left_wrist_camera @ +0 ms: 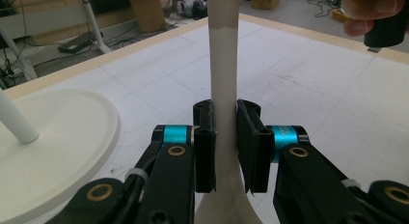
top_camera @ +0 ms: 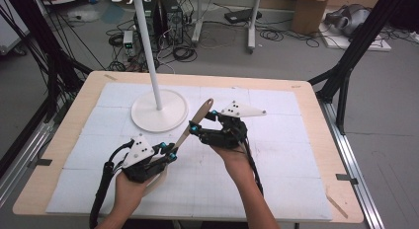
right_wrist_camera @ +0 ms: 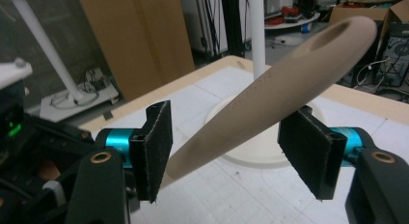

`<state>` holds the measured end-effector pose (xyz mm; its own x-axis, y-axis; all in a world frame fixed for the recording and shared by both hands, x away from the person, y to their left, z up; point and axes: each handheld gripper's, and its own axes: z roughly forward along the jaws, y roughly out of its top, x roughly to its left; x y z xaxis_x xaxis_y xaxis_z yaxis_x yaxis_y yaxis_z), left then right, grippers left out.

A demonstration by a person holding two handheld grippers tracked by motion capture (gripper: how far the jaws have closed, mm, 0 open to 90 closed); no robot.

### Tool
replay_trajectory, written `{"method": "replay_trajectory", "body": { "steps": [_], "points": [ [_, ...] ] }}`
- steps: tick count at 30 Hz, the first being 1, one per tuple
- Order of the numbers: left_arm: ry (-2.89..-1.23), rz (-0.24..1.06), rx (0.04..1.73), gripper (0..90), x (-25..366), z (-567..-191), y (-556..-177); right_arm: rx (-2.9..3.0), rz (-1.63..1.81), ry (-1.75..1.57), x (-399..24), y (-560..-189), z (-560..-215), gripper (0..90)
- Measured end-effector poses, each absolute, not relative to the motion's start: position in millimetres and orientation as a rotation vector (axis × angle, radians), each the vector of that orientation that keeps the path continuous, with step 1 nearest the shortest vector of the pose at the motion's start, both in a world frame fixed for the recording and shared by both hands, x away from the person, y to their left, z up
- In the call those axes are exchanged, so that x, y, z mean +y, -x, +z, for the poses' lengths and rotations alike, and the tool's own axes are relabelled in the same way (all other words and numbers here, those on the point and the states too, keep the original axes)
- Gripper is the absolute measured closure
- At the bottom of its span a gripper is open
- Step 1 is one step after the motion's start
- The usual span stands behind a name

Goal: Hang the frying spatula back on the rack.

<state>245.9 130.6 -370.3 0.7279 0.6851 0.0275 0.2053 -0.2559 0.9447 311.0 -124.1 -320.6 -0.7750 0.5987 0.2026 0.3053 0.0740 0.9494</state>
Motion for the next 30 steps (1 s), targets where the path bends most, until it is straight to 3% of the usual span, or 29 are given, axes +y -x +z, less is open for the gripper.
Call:
{"method": "replay_trajectory", "body": {
  "steps": [8, 30],
  "points": [
    [-1.813, 0.542, 0.676, 77.6, 128, -367, -243, 2.072, 1.824, -0.926, -128, -311, -314, 56.0],
    [-1.749, 0.476, 0.64, 77.1, 134, -363, -244, 2.153, 1.99, -0.717, -110, -296, -284, 72.5]
  ]
}}
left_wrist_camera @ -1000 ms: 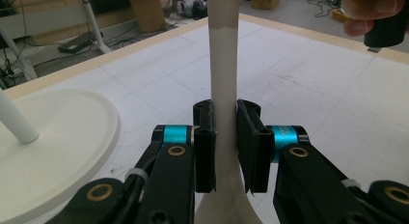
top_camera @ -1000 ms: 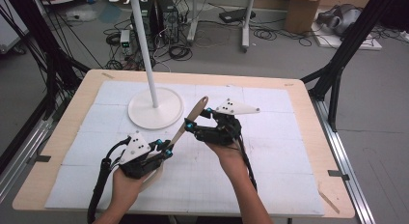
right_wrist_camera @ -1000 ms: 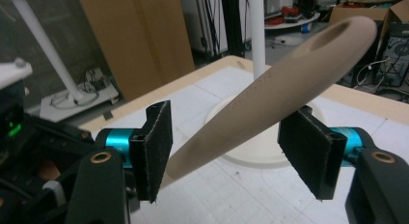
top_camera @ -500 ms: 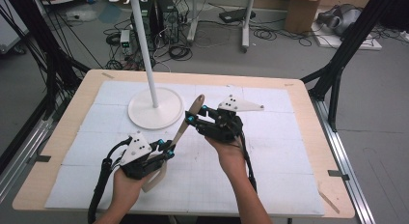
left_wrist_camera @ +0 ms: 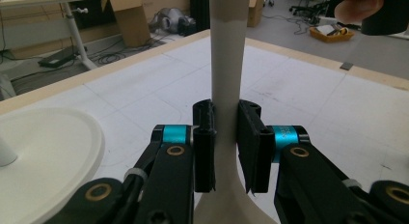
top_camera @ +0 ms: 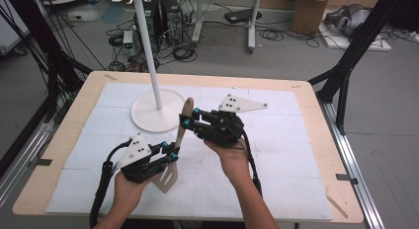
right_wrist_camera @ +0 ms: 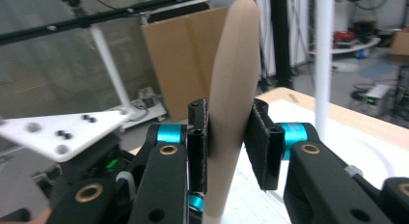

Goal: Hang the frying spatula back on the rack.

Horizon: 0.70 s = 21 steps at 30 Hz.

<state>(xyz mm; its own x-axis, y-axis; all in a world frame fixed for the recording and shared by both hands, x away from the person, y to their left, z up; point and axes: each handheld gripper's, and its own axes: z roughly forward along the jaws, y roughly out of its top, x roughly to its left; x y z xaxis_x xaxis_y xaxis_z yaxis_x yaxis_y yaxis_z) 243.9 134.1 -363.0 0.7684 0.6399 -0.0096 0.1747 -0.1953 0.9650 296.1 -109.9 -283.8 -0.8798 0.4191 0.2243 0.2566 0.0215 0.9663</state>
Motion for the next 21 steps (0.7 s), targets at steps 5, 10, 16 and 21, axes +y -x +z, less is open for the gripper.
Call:
{"method": "replay_trajectory", "body": {
  "steps": [5, 10, 16, 21],
  "points": [
    [-1.745, 0.462, 0.622, 76.7, 136, -362, -244, 2.173, 1.995, -0.669, -108, -294, -280, 73.0],
    [-1.73, 0.398, 0.626, 67.4, 144, -360, -250, 2.207, 1.996, -0.595, -107, -293, -275, 73.2],
    [-1.68, 0.291, 0.541, 53.7, 159, -352, -254, 2.282, 2.01, -0.509, -110, -296, -266, 73.2],
    [-1.612, 0.174, 0.509, 47.5, 173, -346, -263, 2.342, 2.061, -0.442, -114, -300, -266, 73.2]
  ]
}}
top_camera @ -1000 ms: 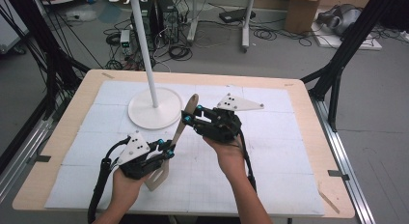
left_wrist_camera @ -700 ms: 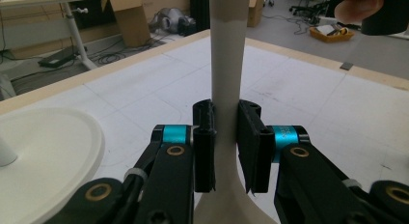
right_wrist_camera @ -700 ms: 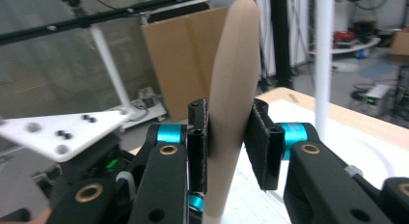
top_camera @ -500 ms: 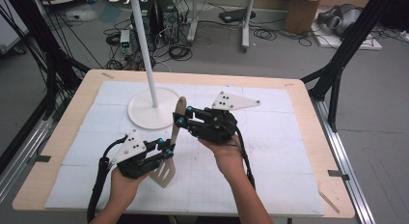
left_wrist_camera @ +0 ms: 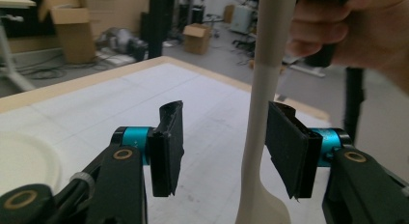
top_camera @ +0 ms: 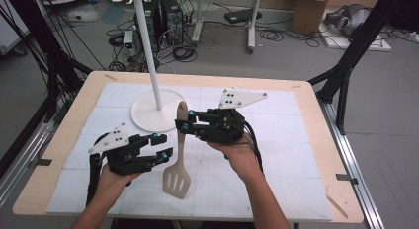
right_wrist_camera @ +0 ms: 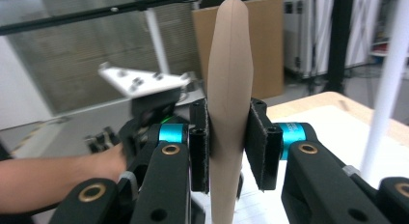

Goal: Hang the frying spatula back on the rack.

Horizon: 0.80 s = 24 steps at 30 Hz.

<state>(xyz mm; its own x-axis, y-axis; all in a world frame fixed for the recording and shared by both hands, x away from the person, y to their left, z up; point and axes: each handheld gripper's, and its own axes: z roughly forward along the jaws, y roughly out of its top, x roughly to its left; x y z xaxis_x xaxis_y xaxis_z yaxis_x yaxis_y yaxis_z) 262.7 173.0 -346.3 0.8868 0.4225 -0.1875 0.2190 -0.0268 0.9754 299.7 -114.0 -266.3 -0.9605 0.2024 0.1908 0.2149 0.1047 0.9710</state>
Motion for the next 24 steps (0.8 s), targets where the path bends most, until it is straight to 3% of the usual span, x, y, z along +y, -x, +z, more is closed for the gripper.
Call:
{"method": "replay_trajectory", "body": {
  "steps": [7, 15, 21, 24],
  "points": [
    [-1.599, 0.085, 0.382, 38.3, 172, -337, -269, -2.302, -2.035, 0.344, -113, -301, -267, 73.2],
    [-1.647, 0.07, 0.312, 40.8, 157, -323, -274, -2.314, -2.008, 0.297, -109, -301, -269, 73.1],
    [-1.631, 0.046, 0.298, 58.4, 153, -321, -280, -2.303, -1.999, 0.274, -106, -301, -271, 73.1],
    [-1.628, 0.031, 0.291, 61.0, 153, -322, -280, -2.296, -1.99, 0.271, -106, -301, -271, 73.1]
  ]
}}
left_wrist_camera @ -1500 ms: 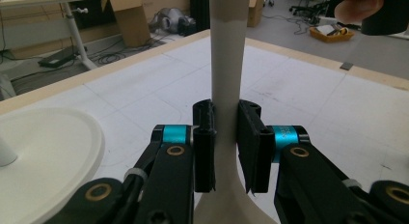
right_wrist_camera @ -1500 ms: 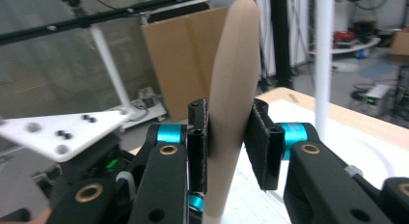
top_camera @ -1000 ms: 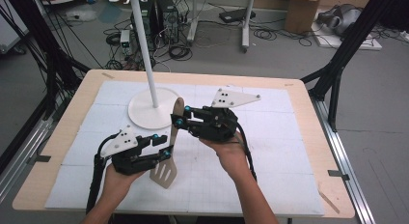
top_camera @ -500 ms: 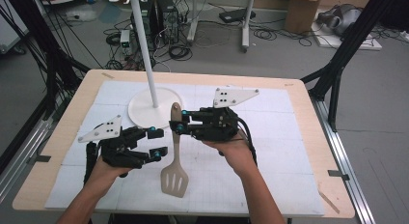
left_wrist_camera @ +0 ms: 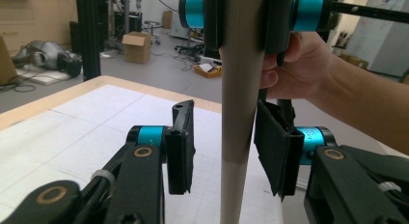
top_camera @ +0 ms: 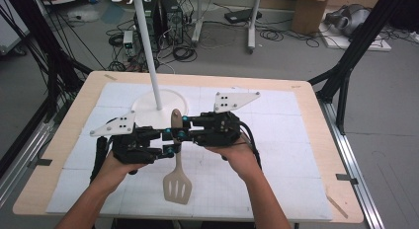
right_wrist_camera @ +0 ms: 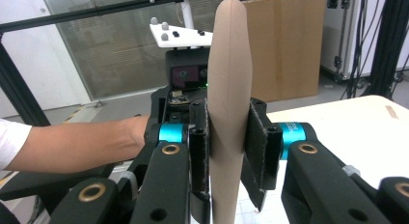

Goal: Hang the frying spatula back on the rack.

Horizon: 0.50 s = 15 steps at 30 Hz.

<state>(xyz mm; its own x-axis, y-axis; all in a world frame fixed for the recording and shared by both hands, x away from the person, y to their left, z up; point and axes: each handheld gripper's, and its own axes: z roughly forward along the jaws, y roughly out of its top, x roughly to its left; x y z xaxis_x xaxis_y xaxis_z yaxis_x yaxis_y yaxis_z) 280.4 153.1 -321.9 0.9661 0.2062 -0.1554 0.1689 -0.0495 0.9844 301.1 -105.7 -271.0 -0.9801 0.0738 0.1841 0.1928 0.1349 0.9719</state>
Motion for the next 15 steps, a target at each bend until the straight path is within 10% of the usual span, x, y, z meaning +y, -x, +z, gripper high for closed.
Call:
{"method": "replay_trajectory", "body": {
  "steps": [15],
  "points": [
    [-1.612, 0.019, 0.297, 75.5, 150.7, -321.4, -280.8, -2.284, -1.999, 0.303, -106.4, -303.2, -272.1, 72.4]
  ]
}}
